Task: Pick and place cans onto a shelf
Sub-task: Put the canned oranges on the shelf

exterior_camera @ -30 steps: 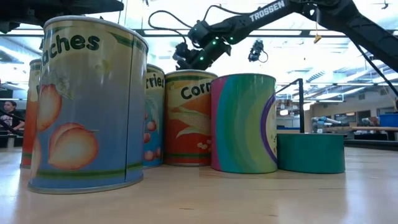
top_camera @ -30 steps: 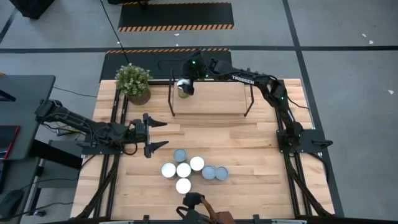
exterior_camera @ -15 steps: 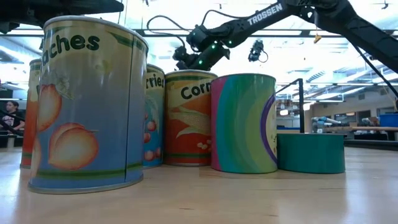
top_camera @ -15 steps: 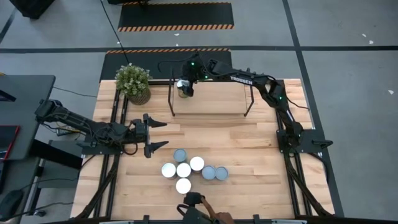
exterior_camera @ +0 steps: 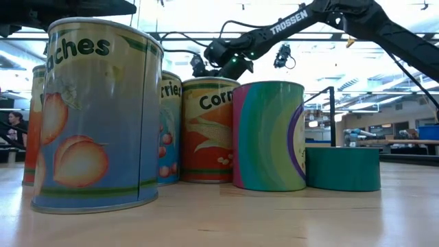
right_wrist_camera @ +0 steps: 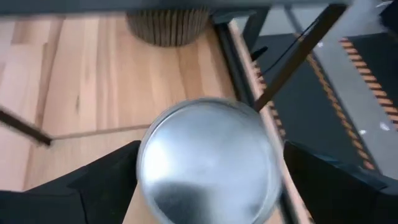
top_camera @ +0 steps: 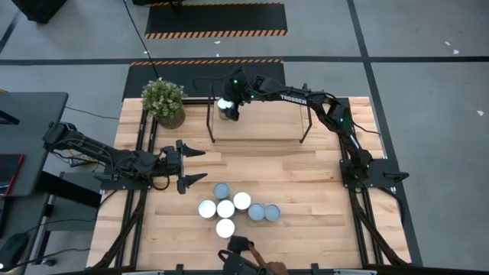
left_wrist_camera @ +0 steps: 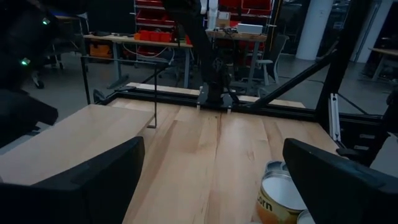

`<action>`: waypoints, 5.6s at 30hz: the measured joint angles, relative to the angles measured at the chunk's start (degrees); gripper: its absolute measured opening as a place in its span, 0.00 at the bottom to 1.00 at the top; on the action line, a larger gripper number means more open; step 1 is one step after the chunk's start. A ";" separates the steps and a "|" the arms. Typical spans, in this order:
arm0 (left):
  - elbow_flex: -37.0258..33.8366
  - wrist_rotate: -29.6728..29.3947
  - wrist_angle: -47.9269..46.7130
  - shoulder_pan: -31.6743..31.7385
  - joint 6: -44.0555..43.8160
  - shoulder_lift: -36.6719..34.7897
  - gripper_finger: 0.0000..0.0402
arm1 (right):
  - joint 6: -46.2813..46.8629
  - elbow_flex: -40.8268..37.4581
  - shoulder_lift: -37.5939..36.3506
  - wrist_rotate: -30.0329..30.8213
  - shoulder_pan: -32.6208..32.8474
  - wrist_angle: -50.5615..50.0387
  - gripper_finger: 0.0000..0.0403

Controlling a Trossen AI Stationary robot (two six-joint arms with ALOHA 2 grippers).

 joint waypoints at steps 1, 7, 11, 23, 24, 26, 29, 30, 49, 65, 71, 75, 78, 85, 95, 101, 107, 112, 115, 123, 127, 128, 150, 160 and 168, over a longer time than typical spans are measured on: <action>0.00 -0.01 0.02 -0.02 0.00 0.01 0.97 | -0.20 0.00 0.01 -0.41 0.00 -0.39 0.97; 0.00 0.00 0.02 0.00 0.02 0.02 0.97 | -4.58 0.00 0.01 -5.93 -0.58 -1.55 0.88; 0.00 0.00 0.02 0.00 0.03 0.01 0.97 | -9.06 0.00 0.01 -10.59 -2.15 -2.38 0.82; 0.00 -0.02 -0.20 0.00 0.55 0.01 0.97 | -16.10 0.00 -0.04 -23.06 -6.36 -6.81 0.84; 0.00 -0.02 -0.20 0.00 0.39 0.00 0.97 | -16.84 0.02 -0.04 -23.86 -6.16 -7.51 0.84; 0.00 -0.02 -0.20 0.00 0.09 0.00 0.97 | -18.22 0.07 -0.13 -24.11 -5.24 -8.70 0.83; 0.00 -0.13 -0.20 -0.01 -0.11 0.01 0.97 | -20.78 0.07 -0.17 -23.27 -3.01 -9.21 0.83; 0.00 -0.36 -0.19 -0.02 -0.29 0.00 0.97 | -21.50 0.07 -0.17 -22.31 -2.16 -9.18 0.83; 0.00 -0.92 -0.24 0.00 -1.44 0.02 0.97 | -24.18 -0.04 -0.32 -5.72 2.89 -10.69 0.98; 0.00 -0.92 -0.26 0.00 -1.36 0.02 0.97 | -17.06 3.78 -1.11 4.71 2.34 -17.46 0.99; 0.00 -0.92 -0.26 0.00 -1.38 0.02 0.97 | -15.20 5.32 -1.17 16.86 5.97 -20.75 0.99; 0.00 -0.92 -0.36 0.00 -1.52 0.02 0.97 | -14.61 5.31 -1.20 22.29 8.72 -21.57 0.99; 0.00 -0.91 -1.48 0.00 -2.34 0.02 0.97 | -13.68 5.31 -1.29 27.33 10.69 -22.03 0.99; 0.00 -2.60 -2.73 0.00 -3.89 0.02 0.97 | -11.58 5.24 -1.68 29.82 13.47 -22.10 0.97; 0.00 -2.60 -3.74 0.00 -4.13 -0.02 0.97 | -10.53 -6.22 -6.83 28.52 15.16 -14.40 0.89; 0.00 -2.82 -3.55 0.05 -4.12 0.00 0.97 | -12.67 -16.71 -14.36 31.39 16.13 -3.10 0.86; 0.00 -3.69 -3.50 0.05 -4.13 0.00 0.97 | -17.78 -25.25 -16.64 32.06 17.93 12.48 0.86; 0.00 -3.69 -3.50 0.05 -4.13 0.00 0.97 | -24.45 -28.98 -13.58 31.77 19.36 25.72 0.86; 0.00 -3.69 -3.51 0.05 -4.11 0.00 0.97 | -25.79 -28.62 -11.71 33.61 19.47 30.10 0.86; 0.00 -4.13 -3.08 0.05 -2.93 0.00 0.97 | -24.84 -25.91 -7.34 36.42 18.44 31.43 0.90; 0.00 -5.00 -2.28 0.05 -1.32 0.00 0.97 | -27.53 -25.68 -7.40 37.32 17.58 31.87 0.92; 0.00 -5.08 -2.05 0.05 -1.06 0.00 0.97 | -27.60 -25.70 -7.38 37.33 17.13 31.80 0.93; 0.02 -5.64 -0.16 0.05 3.67 0.00 0.97 | -31.21 -24.33 -9.93 35.76 13.76 29.06 0.98; 0.04 -6.99 -0.12 0.05 4.46 0.00 0.97 | -23.01 -19.59 -12.39 36.48 15.32 11.34 0.98; 0.04 -6.95 -0.55 -0.06 3.45 0.00 0.97 | -20.36 -20.51 -12.15 36.60 9.89 6.72 0.98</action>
